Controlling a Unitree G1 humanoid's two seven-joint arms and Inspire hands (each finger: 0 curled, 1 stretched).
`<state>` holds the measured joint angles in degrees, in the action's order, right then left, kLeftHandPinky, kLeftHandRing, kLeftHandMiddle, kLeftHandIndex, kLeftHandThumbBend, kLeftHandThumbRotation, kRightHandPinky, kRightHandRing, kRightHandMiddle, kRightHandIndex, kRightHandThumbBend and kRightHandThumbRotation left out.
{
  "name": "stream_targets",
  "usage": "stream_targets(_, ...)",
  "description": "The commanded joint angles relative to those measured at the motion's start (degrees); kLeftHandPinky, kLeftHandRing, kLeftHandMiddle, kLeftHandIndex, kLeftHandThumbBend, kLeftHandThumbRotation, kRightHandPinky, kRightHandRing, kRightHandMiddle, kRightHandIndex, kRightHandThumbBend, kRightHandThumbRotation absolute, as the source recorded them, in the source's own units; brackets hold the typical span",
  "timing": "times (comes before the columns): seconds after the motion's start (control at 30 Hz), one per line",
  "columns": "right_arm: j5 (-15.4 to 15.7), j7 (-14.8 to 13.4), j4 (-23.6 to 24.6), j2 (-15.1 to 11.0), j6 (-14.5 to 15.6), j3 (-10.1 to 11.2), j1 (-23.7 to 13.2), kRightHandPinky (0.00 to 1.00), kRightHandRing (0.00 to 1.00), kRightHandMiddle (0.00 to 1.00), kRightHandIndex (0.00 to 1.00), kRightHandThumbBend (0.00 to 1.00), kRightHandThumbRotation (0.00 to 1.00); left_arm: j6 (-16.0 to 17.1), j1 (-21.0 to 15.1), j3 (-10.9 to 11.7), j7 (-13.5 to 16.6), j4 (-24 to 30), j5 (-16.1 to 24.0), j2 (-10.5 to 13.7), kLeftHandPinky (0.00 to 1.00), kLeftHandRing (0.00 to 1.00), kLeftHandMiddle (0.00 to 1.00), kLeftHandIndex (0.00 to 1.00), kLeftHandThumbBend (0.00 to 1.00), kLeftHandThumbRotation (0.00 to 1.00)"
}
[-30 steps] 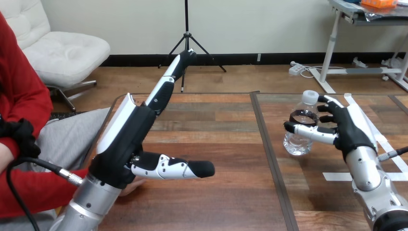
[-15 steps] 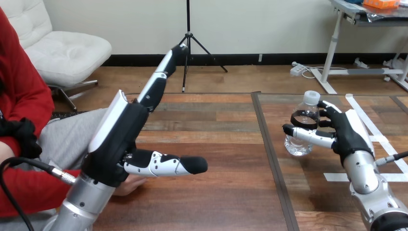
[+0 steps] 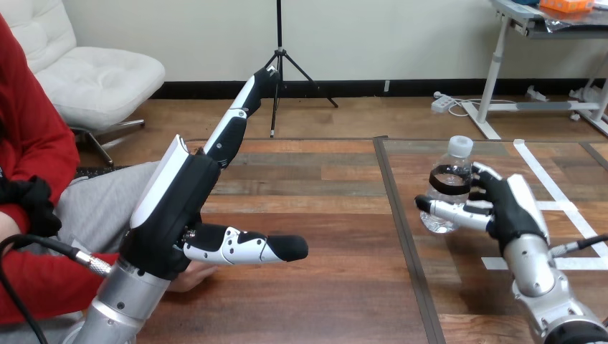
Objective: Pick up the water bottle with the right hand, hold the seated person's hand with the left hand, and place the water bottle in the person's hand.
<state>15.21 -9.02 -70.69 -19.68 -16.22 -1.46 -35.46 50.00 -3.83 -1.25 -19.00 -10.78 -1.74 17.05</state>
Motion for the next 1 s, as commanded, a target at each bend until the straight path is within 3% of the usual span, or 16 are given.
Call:
stream_targets(0.0, -0.7, -0.7, -0.5, 1.0, -0.9, 0.2, -5.7, 0.78, 0.85, 0.87, 0.90, 1.00, 0.40, 0.2, -1.0, 0.4, 0.2, 3.0, -0.4, 0.4, 1.00, 1.00, 1.00, 1.00, 1.00, 0.55)
stream_targets(0.5, -0.4, -1.0, -2.6, 1.8, -0.7, 0.3, -6.1, 0.78, 0.85, 0.86, 0.90, 1.00, 0.41, 0.9, -0.7, 0.7, 0.3, 3.0, 0.1, 0.7, 1.00, 1.00, 1.00, 1.00, 1.00, 0.54)
stream_targets(0.97, -2.3, -0.1, -3.4, 2.7, -1.4, 1.6, -6.4, 0.80, 0.85, 0.86, 0.90, 1.00, 0.40, 0.0, -0.6, 0.6, -0.5, 3.7, -1.3, 0.9, 1.00, 1.00, 1.00, 1.00, 1.00, 0.52)
